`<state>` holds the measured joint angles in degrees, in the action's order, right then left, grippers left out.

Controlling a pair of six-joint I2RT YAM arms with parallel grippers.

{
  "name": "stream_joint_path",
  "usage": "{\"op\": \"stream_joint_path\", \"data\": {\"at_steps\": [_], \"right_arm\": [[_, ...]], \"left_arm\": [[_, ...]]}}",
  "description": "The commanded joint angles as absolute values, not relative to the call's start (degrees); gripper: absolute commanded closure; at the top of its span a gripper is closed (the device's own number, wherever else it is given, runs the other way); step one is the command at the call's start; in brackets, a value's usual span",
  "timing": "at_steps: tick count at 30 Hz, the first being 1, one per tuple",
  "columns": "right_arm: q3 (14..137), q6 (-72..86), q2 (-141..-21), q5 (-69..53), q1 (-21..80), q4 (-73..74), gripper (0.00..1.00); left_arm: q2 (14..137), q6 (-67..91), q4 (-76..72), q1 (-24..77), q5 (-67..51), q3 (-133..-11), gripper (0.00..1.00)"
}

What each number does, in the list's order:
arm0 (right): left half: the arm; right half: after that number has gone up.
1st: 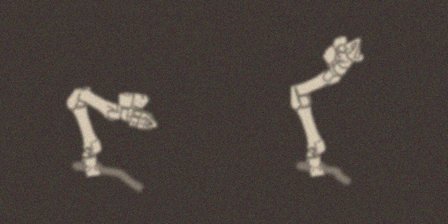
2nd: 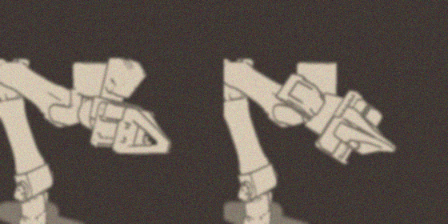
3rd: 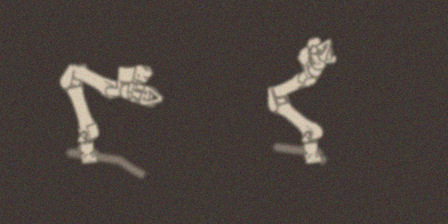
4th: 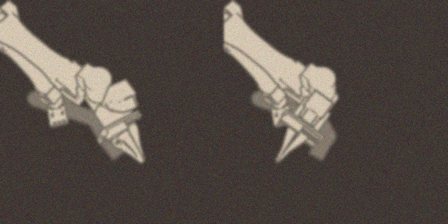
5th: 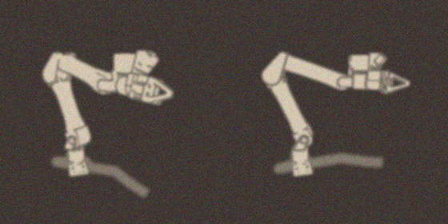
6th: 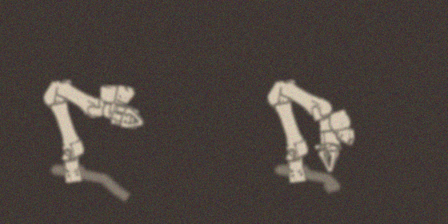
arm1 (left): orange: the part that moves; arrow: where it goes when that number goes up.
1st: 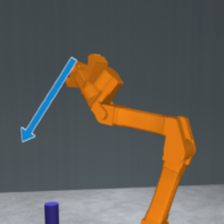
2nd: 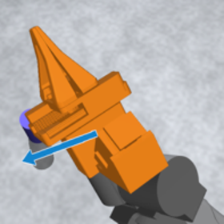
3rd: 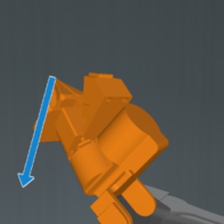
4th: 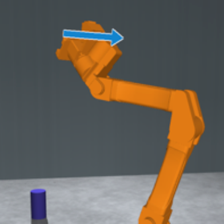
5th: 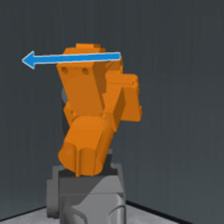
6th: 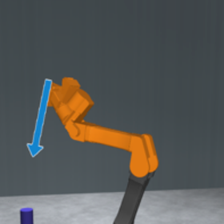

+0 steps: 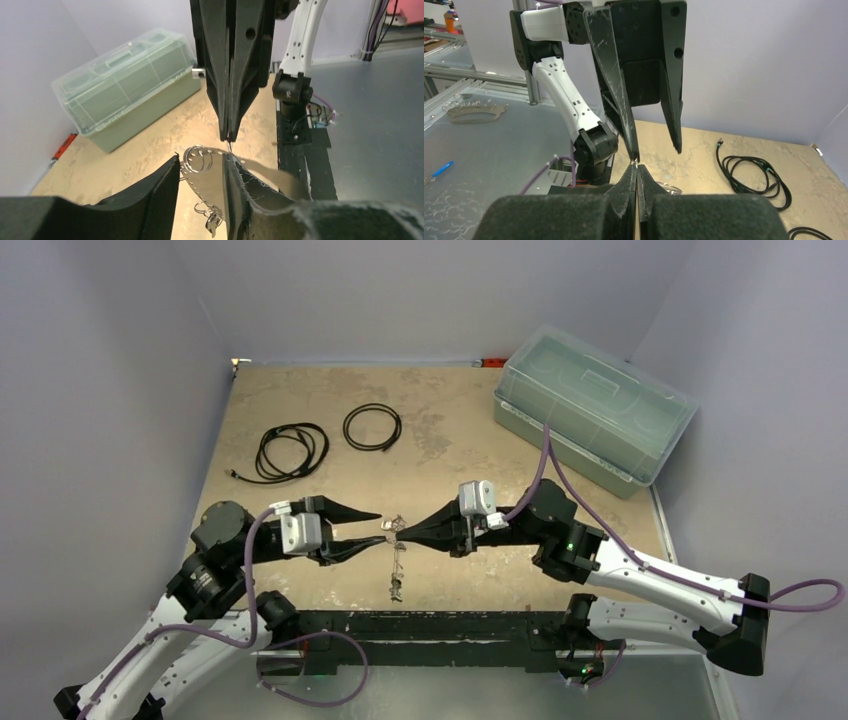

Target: Put the keys on the keyring

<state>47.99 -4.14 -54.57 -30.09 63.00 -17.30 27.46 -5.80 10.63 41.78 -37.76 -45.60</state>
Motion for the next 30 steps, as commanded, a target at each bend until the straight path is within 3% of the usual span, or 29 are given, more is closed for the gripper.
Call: {"op": "stream_joint_path", "data": {"at_steps": [1,7,9,12,14,15,17,19,22,25,30], "right_arm": [[50.02,-5.05,-52.99,-28.82,63.28,-20.18,1.00],[49.89,-4.74,-54.39,-28.65,63.26,-21.33,1.00],[49.65,-4.83,-54.93,-24.72,63.26,-21.40,1.00],[47.34,-1.20,-55.22,-9.02,63.28,-24.34,1.00],[47.23,3.33,-55.70,3.70,63.20,-22.58,1.00],[47.54,5.25,-56.51,9.37,63.19,-20.37,0.85],[49.32,7.99,-58.56,14.97,63.19,-14.03,0.73],[51.66,12.95,-60.71,19.86,63.19,-5.79,0.54],[51.52,21.45,-63.07,26.82,62.96,3.04,0.20],[51.35,28.61,-66.35,24.02,57.92,10.16,0.10],[46.14,29.23,-69.71,8.98,46.26,8.89,0.11]], "left_arm": [[28.74,-9.18,14.05,42.01,-38.89,-45.44,0.63],[31.22,-6.27,7.81,42.01,-40.67,-42.82,0.77],[31.94,-7.07,8.56,42.03,-36.06,-42.81,0.83],[31.83,-6.54,9.04,42.01,-21.13,-42.13,0.71],[30.94,-4.61,7.13,42.01,-14.22,-40.24,0.58],[30.61,-4.08,6.37,42.01,-11.99,-39.30,0.51],[30.33,-2.95,6.10,41.99,-8.53,-37.92,0.34],[30.59,-2.27,6.11,41.93,-5.00,-37.09,0.21],[31.78,-1.62,7.15,41.92,-2.21,-37.62,0.18],[33.00,-0.63,7.23,41.85,-0.94,-37.36,0.17],[34.58,0.39,8.38,41.75,1.44,-37.72,0.16]]}}
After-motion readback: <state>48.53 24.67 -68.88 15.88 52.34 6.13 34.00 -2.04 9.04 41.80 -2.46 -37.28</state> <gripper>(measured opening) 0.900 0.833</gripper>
